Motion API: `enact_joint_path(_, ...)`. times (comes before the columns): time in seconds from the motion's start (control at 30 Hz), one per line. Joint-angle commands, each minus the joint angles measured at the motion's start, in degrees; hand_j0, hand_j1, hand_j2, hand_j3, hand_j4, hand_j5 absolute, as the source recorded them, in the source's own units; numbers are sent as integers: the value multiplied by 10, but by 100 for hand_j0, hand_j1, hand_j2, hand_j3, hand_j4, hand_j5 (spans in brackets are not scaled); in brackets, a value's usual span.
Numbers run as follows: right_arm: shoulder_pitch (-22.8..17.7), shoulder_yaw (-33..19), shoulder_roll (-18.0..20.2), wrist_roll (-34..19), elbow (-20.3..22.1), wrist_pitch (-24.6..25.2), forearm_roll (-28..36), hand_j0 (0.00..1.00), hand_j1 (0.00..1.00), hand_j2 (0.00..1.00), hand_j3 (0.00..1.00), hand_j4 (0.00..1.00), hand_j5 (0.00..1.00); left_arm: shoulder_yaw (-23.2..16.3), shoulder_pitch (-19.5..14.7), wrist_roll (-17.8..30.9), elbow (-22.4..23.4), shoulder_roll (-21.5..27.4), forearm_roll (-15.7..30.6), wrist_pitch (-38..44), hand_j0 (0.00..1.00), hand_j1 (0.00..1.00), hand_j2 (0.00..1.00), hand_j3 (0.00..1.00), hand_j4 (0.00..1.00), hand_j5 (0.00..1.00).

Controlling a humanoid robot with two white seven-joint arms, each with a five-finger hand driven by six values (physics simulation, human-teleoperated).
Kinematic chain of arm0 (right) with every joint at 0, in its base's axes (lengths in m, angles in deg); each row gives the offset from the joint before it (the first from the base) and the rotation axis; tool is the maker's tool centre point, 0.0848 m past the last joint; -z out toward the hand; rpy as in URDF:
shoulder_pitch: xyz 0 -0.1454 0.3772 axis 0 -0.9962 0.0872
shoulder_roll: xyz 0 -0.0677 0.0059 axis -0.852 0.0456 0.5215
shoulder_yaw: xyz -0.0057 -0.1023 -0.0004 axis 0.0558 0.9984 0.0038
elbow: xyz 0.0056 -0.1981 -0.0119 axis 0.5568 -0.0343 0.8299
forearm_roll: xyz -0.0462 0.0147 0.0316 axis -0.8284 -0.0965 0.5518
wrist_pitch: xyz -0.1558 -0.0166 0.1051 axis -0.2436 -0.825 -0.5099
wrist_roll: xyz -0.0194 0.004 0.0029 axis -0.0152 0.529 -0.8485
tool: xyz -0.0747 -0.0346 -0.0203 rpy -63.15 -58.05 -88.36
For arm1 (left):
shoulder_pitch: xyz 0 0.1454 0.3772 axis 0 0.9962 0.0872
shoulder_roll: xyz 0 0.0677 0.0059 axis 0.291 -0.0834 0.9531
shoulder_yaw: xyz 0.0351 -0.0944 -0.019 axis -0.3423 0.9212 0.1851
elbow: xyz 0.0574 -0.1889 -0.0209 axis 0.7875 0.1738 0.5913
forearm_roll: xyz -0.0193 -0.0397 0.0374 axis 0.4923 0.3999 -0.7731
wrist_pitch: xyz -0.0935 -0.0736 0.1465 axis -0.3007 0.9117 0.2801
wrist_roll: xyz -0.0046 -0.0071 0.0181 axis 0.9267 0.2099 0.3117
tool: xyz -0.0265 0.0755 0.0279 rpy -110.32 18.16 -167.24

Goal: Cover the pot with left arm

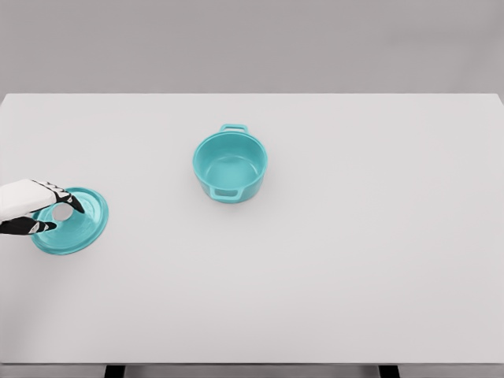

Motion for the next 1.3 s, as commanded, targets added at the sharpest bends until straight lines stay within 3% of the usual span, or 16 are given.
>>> enact_joint_path(0.0, 0, 0, 0, 0, 0, 0, 0, 100, 100, 100, 100, 100, 100, 0, 0, 0, 2, 1, 3, 1, 64, 64, 64, 64, 64, 64)
enact_joint_path(0.37, 0, 0, 0, 0, 0, 0, 0, 100, 100, 100, 100, 100, 100, 0, -2, 0, 8, 1, 3, 1, 61, 61, 61, 61, 61, 61)
enact_joint_path(0.6, 0, 0, 0, 0, 0, 0, 0, 100, 100, 100, 100, 100, 100, 0, -3, 0, 2, 2, 7, 1, 51, 51, 51, 51, 51, 51)
enact_joint_path(0.73, 0, 0, 0, 0, -1, 0, 0, 100, 100, 100, 100, 100, 100, 1, -4, 0, 1, 2, 9, 1, 50, 50, 50, 50, 50, 50)
enact_joint_path(1.27, 0, 0, 0, 0, -1, 0, 0, 100, 100, 100, 100, 100, 100, 1, -47, 0, 0, 2, 13, 1, 46, 46, 46, 46, 46, 46)
